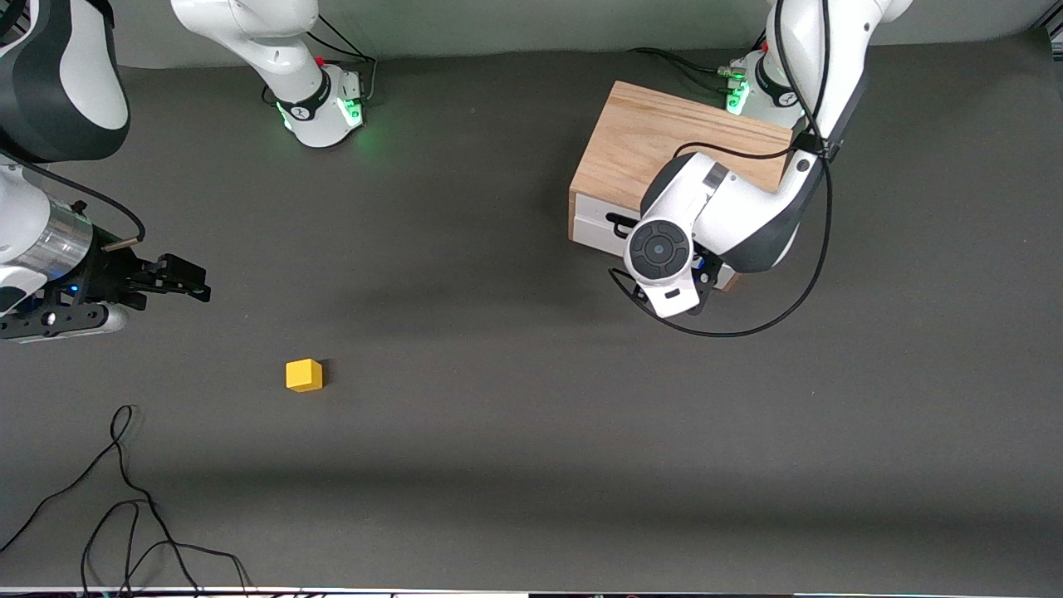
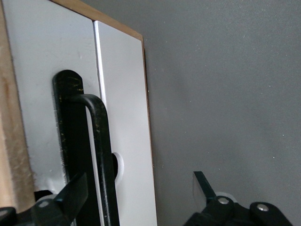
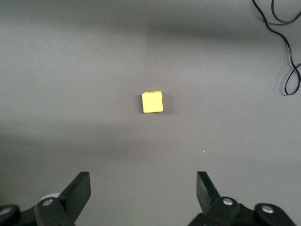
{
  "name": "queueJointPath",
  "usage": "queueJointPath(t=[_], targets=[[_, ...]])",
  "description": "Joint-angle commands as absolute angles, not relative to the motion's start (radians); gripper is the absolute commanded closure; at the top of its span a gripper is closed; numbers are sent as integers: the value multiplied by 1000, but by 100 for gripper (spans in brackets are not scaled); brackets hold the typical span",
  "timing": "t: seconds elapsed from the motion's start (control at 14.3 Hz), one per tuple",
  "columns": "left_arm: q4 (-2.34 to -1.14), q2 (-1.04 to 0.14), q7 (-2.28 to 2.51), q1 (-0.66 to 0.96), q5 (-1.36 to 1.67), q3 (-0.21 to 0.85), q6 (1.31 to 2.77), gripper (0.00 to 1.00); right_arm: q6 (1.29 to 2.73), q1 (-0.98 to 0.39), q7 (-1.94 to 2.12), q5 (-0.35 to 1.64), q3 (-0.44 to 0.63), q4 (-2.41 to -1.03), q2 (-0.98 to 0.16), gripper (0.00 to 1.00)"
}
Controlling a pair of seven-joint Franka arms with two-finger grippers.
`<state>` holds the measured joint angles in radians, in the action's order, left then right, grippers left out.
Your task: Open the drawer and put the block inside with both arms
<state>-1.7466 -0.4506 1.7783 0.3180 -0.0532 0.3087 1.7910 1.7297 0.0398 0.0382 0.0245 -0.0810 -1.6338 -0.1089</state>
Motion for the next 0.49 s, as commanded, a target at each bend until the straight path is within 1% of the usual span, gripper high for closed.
queueJointPath(t=[0.0,0.42], targets=[[-1767,-440,1767,330,-63,302,1819,0,1746,40,28,3,-80,-1638,-118,0],[-1763,-463,1767,330,-63,302,1856,0,1787,37,25,3,-80,-1638,-158,0]])
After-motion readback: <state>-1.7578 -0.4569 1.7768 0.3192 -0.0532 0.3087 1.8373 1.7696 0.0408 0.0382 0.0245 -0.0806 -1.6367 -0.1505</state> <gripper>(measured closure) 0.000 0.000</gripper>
